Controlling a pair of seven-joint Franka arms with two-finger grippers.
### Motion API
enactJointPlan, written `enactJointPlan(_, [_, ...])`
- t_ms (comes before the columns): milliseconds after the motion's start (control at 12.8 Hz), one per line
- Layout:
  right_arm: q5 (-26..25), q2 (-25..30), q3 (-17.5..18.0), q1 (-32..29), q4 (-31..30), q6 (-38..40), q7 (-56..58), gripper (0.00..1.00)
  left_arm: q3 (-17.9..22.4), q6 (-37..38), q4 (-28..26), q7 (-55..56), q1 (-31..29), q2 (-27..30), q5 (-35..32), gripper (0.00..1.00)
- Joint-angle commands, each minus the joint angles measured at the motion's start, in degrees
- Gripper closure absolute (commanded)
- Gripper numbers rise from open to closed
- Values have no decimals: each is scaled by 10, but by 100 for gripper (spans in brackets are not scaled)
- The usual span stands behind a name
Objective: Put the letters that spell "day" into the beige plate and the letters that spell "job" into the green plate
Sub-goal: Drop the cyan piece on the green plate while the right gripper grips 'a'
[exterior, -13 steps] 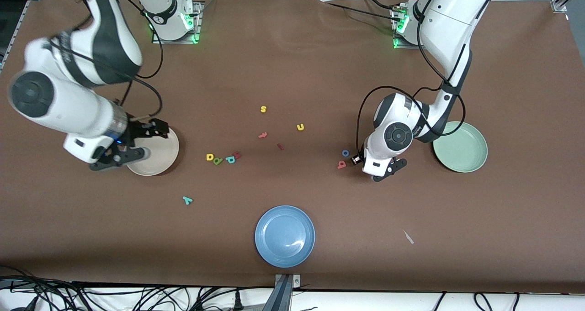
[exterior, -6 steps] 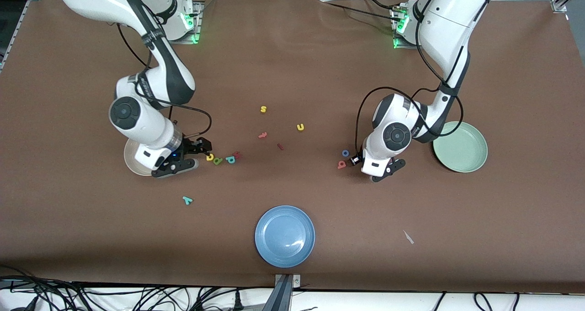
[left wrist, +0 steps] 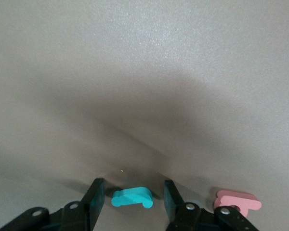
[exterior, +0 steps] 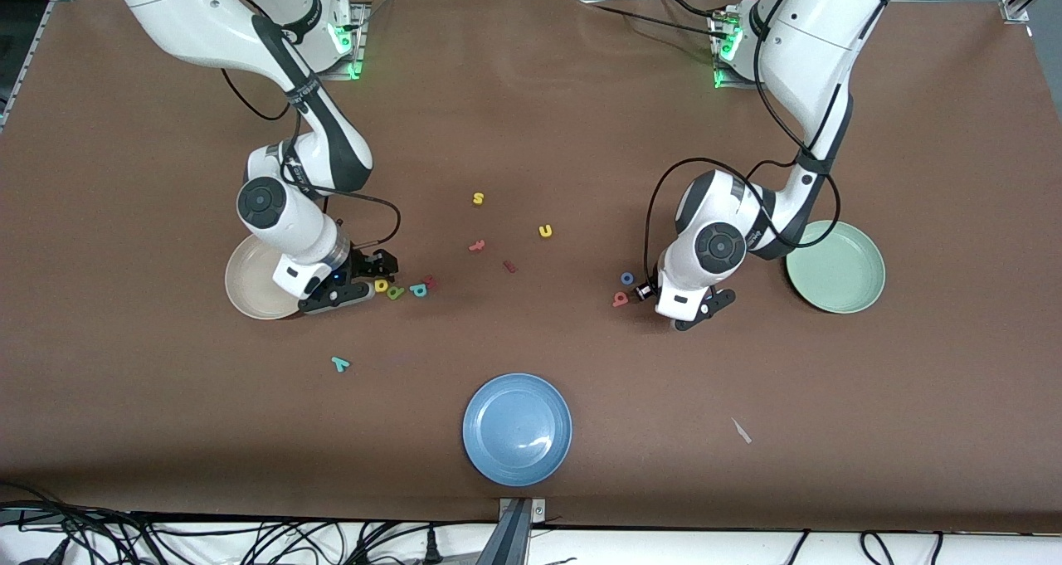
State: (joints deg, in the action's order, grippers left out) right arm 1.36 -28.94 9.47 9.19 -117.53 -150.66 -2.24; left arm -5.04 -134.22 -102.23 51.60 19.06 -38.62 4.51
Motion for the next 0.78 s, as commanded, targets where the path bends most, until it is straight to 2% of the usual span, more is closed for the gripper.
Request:
enactJointPlan(0, [-3,9,6,-5,-18,-15,-5,0,3,-9,-2,-1,5,-7,9,55])
enactJointPlan(157, [-3,6,6,-4,-21,-15,-5,0,3,-7,-2,-2,6,-6,9,67])
enactJointPlan(313, [-16,-1,6,-4,-21,-21,-6,1,3,-5,-2,-4,6,-6,8,71])
enactJointPlan(548, [-43,-10,5,-5,-25,-36,-5,8,3,-2,-2,-9,4,1,8,71])
enactJointPlan(705, [-50,-11,5,-4,-24,-36,-4,12,4,28,-1,-10,-5,43,8,71])
